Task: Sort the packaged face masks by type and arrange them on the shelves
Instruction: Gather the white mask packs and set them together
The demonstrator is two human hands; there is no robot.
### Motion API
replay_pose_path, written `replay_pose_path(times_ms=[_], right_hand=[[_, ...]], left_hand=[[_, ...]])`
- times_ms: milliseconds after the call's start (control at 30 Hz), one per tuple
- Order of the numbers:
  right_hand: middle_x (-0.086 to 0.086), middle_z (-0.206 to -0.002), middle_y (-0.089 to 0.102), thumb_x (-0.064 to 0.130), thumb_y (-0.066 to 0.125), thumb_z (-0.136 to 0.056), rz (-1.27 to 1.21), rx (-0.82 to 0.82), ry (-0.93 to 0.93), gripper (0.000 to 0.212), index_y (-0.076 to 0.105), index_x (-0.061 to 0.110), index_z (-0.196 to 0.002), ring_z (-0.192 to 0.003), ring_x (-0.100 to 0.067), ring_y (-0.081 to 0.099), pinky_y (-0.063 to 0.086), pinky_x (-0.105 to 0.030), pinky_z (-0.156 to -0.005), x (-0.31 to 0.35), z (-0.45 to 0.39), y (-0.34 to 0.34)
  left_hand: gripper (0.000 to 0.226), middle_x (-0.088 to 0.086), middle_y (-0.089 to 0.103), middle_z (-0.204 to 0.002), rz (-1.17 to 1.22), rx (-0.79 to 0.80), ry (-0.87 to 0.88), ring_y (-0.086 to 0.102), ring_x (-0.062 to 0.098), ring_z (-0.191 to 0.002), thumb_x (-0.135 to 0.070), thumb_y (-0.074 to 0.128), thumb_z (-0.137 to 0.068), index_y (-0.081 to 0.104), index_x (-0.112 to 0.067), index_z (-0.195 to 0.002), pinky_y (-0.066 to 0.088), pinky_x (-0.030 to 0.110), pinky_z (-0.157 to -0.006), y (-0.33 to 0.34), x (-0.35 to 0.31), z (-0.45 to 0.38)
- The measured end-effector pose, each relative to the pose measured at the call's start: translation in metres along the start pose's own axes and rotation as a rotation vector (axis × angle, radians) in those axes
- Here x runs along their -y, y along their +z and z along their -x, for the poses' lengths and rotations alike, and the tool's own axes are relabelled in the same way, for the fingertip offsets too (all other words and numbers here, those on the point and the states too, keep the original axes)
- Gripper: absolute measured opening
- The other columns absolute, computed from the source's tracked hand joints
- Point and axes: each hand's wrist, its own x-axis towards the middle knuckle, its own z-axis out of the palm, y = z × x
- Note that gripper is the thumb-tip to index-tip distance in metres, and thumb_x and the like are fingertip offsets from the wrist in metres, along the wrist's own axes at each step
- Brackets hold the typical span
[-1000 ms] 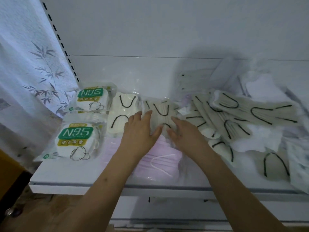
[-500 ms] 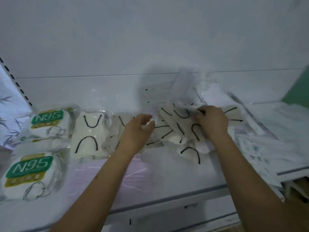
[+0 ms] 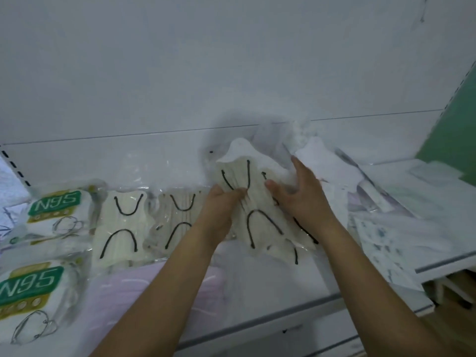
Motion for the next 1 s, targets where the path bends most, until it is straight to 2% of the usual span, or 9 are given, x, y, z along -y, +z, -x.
replay_pose_path(times_ms=[67, 133, 300, 400, 567, 633, 767, 867, 1000], right_hand=[[0.01, -0.127, 0.056, 0.061, 0.068, -0.079, -0.098, 0.139, 0.082, 0.071, 0.05, 0.025, -0.138, -0.122, -0.013, 0.052, 0.045, -0.024, -0.092, -0.005, -0.014, -0.009], [0.006, -0.095, 0.069, 0.05, 0.074, -0.08, -0.103, 0.161, 0.048, 0.037, 0.069, 0.022, -0.103, -0.091, -0.012, 0.065, 0.045, -0.019, -0.065, -0.011, -0.025, -0.019], [0.01, -0.058, 0.056, 0.024, 0.068, -0.09, -0.359, -0.026, 0.005, 0.021, 0.063, 0.015, -0.071, -0.054, -0.004, 0.047, 0.038, -0.014, -0.051, -0.033, -0.038, -0.031], [0.006, -0.081, 0.07, 0.014, 0.058, -0.094, -0.333, -0.1, 0.041, 0.011, 0.068, 0.018, -0.097, -0.07, -0.008, 0.062, 0.049, -0.016, -0.063, -0.048, -0.054, -0.037], [0.006, -0.096, 0.062, 0.01, 0.045, -0.101, 0.045, -0.222, -0.042, 0.026, 0.061, 0.015, -0.121, -0.083, -0.008, 0.058, 0.042, -0.026, -0.082, -0.073, -0.068, -0.038], [-0.008, -0.1, 0.065, 0.014, 0.048, -0.101, 0.207, -0.314, -0.071, 0.024, 0.065, 0.006, -0.116, -0.092, -0.024, 0.064, 0.042, -0.028, -0.073, -0.084, -0.068, -0.041], [-0.002, -0.084, 0.062, 0.027, 0.059, -0.096, 0.204, -0.382, 0.047, 0.019, 0.062, 0.01, -0.104, -0.075, -0.02, 0.06, 0.044, -0.031, -0.064, -0.094, -0.068, -0.051], [-0.012, -0.078, 0.067, 0.025, 0.046, -0.102, 0.272, -0.351, 0.024, 0.028, 0.063, 0.005, -0.09, -0.075, -0.029, 0.064, 0.045, -0.034, -0.063, -0.101, -0.072, -0.057], [-0.023, -0.139, 0.053, 0.018, 0.047, -0.103, 0.366, -0.44, -0.113, 0.03, 0.065, 0.008, -0.125, -0.132, -0.036, 0.046, 0.035, -0.033, -0.108, -0.102, -0.068, -0.058]], left_hand=[[0.034, 0.023, 0.069, -0.119, -0.013, 0.049, -0.019, 0.069, 0.037, -0.107, 0.007, 0.054, -0.095, 0.062, 0.001, -0.127, 0.057, 0.047, -0.091, 0.002, -0.001, -0.002], [0.037, 0.022, 0.069, -0.121, -0.007, 0.03, -0.048, 0.069, 0.037, -0.108, 0.007, 0.057, -0.093, 0.06, 0.001, -0.129, 0.059, 0.046, -0.089, 0.004, -0.003, -0.006], [0.03, 0.013, 0.073, -0.114, -0.051, -0.085, -0.129, 0.071, 0.027, -0.099, -0.01, 0.066, -0.095, 0.063, -0.002, -0.124, 0.062, 0.033, -0.075, 0.017, 0.001, -0.015], [0.024, 0.01, 0.073, -0.104, -0.129, -0.167, -0.14, 0.07, 0.027, -0.096, -0.016, 0.066, -0.096, 0.065, -0.003, -0.117, 0.057, 0.032, -0.076, 0.017, 0.007, -0.02], [0.01, 0.002, 0.074, -0.086, -0.083, -0.23, -0.078, 0.071, 0.018, -0.079, -0.014, 0.061, -0.099, 0.068, -0.015, -0.091, 0.056, 0.023, -0.052, 0.024, 0.002, -0.02], [0.012, -0.001, 0.076, -0.079, -0.067, -0.234, -0.057, 0.073, 0.015, -0.074, -0.015, 0.061, -0.1, 0.069, -0.015, -0.091, 0.057, 0.023, -0.052, 0.027, 0.001, -0.015], [0.01, -0.001, 0.078, -0.079, -0.055, -0.246, -0.032, 0.075, 0.013, -0.072, -0.014, 0.06, -0.099, 0.07, -0.013, -0.096, 0.058, 0.024, -0.055, 0.03, -0.002, -0.007], [0.011, -0.001, 0.078, -0.079, -0.085, -0.235, -0.026, 0.075, 0.013, -0.072, -0.015, 0.06, -0.099, 0.07, -0.015, -0.093, 0.057, 0.024, -0.055, 0.033, -0.006, -0.002], [0.016, -0.005, 0.079, -0.081, -0.132, -0.226, 0.01, 0.075, 0.014, -0.082, -0.02, 0.057, -0.102, 0.071, -0.018, -0.093, 0.059, 0.026, -0.064, 0.038, -0.01, 0.002]])
